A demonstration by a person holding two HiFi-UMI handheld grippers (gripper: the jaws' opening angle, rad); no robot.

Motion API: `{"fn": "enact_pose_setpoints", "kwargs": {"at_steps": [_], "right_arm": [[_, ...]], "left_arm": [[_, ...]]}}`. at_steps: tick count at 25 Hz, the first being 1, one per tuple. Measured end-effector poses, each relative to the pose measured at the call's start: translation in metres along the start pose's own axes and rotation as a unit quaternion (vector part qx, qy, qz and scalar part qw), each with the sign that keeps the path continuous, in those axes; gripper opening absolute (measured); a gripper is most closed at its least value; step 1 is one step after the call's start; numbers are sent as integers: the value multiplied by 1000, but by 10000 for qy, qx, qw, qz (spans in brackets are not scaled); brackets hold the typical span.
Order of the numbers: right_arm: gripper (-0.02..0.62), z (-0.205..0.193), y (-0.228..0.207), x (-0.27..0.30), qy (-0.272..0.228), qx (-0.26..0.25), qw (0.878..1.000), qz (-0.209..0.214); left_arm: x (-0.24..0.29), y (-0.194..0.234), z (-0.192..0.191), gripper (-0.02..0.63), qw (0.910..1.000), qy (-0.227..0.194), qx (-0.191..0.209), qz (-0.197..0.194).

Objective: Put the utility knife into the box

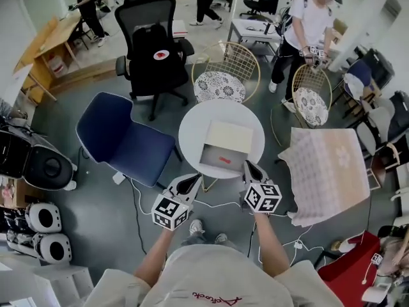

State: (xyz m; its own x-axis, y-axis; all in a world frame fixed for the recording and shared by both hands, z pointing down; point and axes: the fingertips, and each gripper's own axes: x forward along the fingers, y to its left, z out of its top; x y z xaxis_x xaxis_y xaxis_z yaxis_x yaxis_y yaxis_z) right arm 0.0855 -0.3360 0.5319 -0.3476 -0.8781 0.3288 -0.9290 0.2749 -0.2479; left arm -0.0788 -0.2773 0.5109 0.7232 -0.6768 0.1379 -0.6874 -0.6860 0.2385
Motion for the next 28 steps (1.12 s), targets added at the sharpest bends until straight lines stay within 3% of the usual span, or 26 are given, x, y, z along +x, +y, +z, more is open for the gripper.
{"fn": "enact_pose_setpoints", "kwargs": {"at_steps": [7,14,28], "right_arm": [[17,-18,-16,-57,-125,139,9996,-222],[15,-48,-17,-119,15,-481,9986,-199],[15,-111,6,-252,-112,-629,9980,-4]], "left_arm": [[8,-36,-7,12,9999,48,5,-138],[3,-94,-20,12,9998,83,139,-151],[-74,-214,-65,11,9994,100,335,-82]]}}
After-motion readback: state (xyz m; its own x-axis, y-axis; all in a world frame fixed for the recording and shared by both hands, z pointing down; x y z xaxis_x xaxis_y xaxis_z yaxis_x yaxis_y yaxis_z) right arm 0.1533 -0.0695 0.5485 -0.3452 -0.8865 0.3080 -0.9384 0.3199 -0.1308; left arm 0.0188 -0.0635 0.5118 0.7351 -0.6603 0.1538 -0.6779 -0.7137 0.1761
